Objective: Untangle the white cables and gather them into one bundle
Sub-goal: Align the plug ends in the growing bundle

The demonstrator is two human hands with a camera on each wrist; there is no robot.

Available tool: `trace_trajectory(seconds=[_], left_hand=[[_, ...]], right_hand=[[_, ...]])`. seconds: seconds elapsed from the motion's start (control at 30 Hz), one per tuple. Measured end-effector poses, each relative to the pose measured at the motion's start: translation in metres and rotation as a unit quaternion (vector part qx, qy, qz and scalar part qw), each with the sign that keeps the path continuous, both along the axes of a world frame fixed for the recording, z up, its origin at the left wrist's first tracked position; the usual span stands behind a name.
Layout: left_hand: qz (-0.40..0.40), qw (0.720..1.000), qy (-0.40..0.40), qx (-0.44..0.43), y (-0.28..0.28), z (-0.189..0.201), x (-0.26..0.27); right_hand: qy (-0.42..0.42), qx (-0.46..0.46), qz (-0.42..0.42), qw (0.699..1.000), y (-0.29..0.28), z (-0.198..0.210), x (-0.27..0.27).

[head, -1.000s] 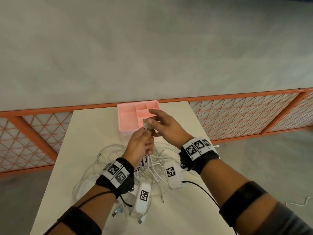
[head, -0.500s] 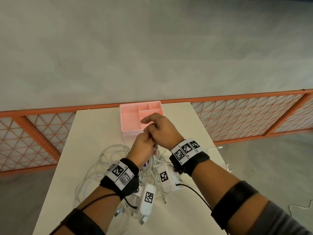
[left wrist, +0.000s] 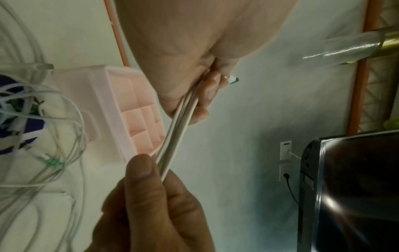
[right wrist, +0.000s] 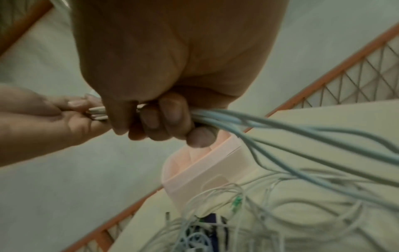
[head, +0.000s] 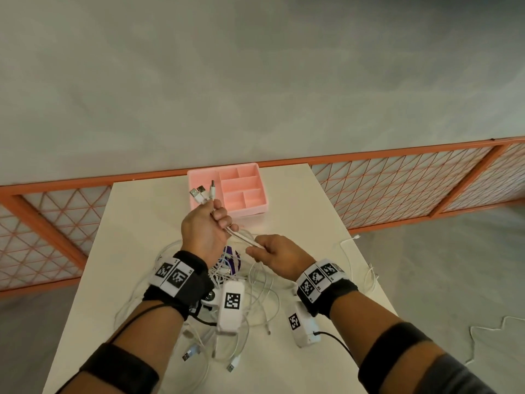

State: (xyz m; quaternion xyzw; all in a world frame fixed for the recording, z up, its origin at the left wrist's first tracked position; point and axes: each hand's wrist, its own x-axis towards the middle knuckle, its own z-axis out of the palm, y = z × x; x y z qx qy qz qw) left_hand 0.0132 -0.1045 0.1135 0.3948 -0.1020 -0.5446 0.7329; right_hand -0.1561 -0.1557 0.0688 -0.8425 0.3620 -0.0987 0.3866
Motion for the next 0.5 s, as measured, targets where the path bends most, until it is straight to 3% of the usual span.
trace_trajectory(seconds=[0.17, 0.33, 0.5], left_hand=[[0.019, 1.000, -0.012, 0.004, 0.003, -0.005, 0.012], [0.027, 0.998, -0.048, 0.006, 0.008, -0.005, 0.033], [0.017, 0.998, -0.057, 0.033, 0.012, -0.016, 0.039]], right_hand=[[0.139, -0.032, 0.002, 0.990, -0.016, -0.026, -0.045], [0.282, -0.029, -0.097, 0.954, -0.032, -0.063, -0.125], [0.366, -0.053, -0.183, 0.911, -0.055, -0.069, -0.192]])
